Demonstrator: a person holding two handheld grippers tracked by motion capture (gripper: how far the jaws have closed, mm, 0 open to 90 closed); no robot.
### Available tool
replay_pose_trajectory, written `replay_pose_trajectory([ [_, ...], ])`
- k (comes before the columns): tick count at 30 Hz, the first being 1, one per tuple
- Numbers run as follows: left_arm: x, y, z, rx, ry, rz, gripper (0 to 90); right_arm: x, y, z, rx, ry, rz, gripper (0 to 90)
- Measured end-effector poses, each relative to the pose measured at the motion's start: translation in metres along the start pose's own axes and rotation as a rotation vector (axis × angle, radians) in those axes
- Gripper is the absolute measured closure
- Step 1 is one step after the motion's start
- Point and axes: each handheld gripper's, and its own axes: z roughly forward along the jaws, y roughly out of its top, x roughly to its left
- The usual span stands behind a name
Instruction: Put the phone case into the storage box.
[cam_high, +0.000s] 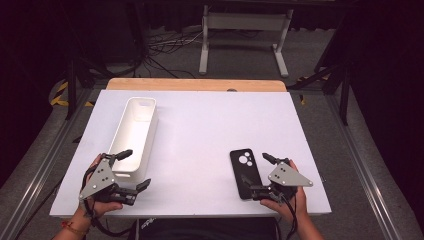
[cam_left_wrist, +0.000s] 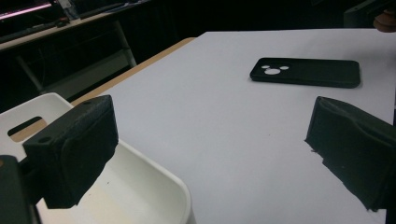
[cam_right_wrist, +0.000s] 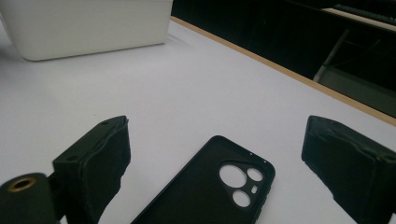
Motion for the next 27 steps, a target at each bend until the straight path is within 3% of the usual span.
replay_pose_trajectory([
  [8,0.000,0.000,-0.001,0.004,-0.008,0.011,3.2,-0.004,0.002,0.005,0.077,0.018,0.027,12.2],
  [11,0.002,-0.001,-0.001,0.003,-0.008,-0.003,3.4,-0.008,0.007,0.009,0.110,0.029,0.033,12.8],
  [17,0.004,-0.001,0.002,0.006,-0.017,-0.009,3.6,-0.022,0.021,0.017,0.183,0.045,0.092,18.1],
  [23,0.003,-0.002,0.006,0.014,-0.030,-0.008,3.9,-0.043,0.034,0.034,0.369,0.058,0.150,25.6],
  [24,0.003,-0.002,0.006,0.017,-0.028,-0.005,3.9,-0.043,0.034,0.034,0.369,0.058,0.150,25.6],
  [27,0.002,-0.001,0.005,0.016,-0.027,0.006,3.8,-0.057,0.039,0.046,0.428,0.066,0.219,28.0],
])
